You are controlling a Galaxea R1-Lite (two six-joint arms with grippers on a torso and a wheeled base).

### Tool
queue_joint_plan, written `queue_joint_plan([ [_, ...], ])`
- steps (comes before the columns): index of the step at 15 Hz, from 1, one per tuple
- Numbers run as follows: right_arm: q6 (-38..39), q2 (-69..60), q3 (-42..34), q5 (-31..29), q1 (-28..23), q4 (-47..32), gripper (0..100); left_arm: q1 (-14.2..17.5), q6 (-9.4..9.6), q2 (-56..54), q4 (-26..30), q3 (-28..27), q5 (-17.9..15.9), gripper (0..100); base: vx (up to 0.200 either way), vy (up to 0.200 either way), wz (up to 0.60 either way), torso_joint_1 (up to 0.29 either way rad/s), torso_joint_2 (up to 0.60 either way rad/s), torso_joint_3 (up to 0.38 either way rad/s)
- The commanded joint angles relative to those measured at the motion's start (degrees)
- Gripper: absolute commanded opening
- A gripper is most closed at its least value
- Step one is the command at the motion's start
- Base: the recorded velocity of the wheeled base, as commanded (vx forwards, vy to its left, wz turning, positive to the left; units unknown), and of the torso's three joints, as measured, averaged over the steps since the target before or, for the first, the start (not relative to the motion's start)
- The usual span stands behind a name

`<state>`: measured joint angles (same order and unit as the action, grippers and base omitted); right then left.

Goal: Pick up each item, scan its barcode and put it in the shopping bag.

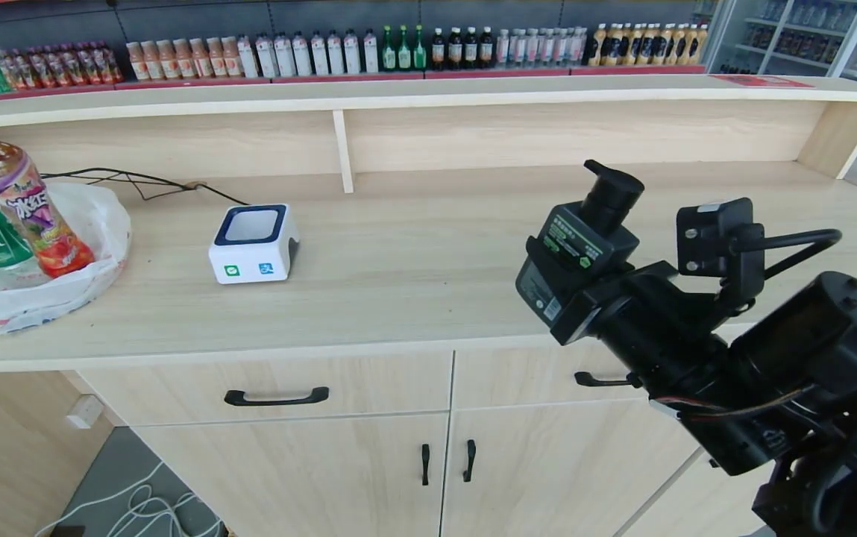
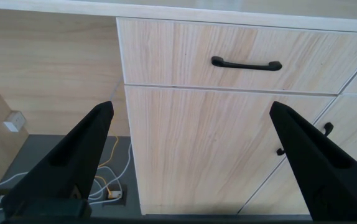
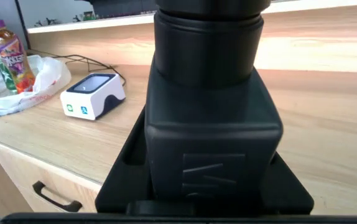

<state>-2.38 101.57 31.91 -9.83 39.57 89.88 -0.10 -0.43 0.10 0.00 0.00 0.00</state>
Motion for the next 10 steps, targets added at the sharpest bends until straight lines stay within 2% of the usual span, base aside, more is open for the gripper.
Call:
queue_joint_plan([
  [1,-0.08,0.47,0.6,-0.02,-0.9,0.12,0,0.01,-0.01,-0.01,0.0,0.0,0.0,100,0.0,0.0,0.0,0.0,0.0,0.0],
  [6,-0.26,2.67,5.0,-0.11,-2.31,0.12,0,0.01,-0.01,-0.01,0.0,0.0,0.0,100,0.0,0.0,0.0,0.0,0.0,0.0],
  [10,-0.08,-0.32,3.42,-0.11,-2.39,0.12,0,0.01,-0.01,-0.01,0.0,0.0,0.0,100,0.0,0.0,0.0,0.0,0.0,0.0],
])
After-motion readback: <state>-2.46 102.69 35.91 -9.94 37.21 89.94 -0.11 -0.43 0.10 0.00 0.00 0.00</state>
